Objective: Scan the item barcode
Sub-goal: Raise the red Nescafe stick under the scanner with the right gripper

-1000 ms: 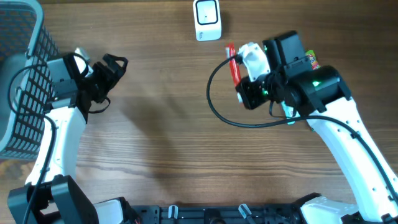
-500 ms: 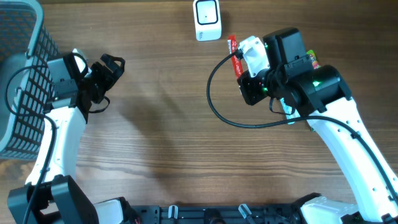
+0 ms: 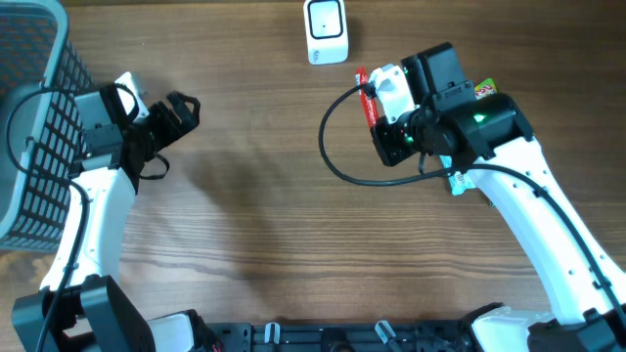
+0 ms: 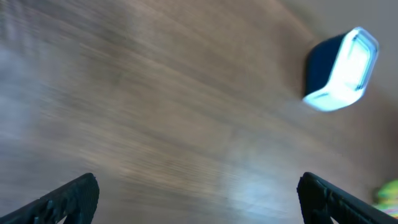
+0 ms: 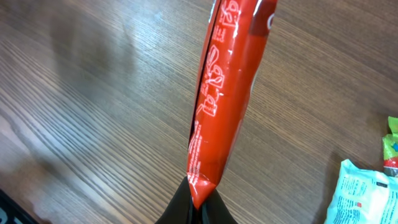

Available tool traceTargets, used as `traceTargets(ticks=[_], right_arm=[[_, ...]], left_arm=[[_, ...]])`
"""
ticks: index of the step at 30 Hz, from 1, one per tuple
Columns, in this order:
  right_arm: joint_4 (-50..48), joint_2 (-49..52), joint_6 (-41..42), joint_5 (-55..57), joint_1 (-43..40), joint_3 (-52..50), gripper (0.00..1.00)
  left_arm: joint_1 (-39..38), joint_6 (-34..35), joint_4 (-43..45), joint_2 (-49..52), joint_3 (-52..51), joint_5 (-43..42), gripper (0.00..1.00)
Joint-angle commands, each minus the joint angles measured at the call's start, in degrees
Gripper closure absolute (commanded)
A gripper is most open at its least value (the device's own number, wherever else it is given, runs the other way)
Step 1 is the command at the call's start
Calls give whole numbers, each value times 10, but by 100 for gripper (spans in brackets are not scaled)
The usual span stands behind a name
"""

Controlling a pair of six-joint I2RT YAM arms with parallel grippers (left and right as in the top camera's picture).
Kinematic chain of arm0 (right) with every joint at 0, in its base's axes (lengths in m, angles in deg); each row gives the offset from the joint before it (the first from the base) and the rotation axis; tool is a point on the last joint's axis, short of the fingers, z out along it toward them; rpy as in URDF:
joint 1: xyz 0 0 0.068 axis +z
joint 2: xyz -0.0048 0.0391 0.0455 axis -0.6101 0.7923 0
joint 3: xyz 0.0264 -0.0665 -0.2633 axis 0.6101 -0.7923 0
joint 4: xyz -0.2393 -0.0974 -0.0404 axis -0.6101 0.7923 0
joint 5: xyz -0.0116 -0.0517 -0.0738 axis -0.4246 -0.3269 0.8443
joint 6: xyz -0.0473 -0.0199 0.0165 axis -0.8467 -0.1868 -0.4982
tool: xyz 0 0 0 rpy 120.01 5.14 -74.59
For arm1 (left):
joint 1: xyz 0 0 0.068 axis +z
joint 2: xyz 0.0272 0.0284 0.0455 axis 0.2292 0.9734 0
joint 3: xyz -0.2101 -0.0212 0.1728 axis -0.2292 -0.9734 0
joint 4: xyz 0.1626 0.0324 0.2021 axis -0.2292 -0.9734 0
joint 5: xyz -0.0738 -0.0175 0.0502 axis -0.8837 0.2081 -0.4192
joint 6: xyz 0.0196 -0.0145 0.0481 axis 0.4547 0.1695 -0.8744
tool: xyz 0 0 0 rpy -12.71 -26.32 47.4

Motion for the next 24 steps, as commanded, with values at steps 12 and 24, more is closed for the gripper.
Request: traceTargets(ticks=[12, 24], right_arm=[[-10, 4, -54, 3, -7, 27, 96], [266, 248, -156, 130, -4, 531, 96]], left_arm=[[-170, -99, 27, -2, 2, 304, 0], [-173, -99, 21, -2, 2, 303, 0]])
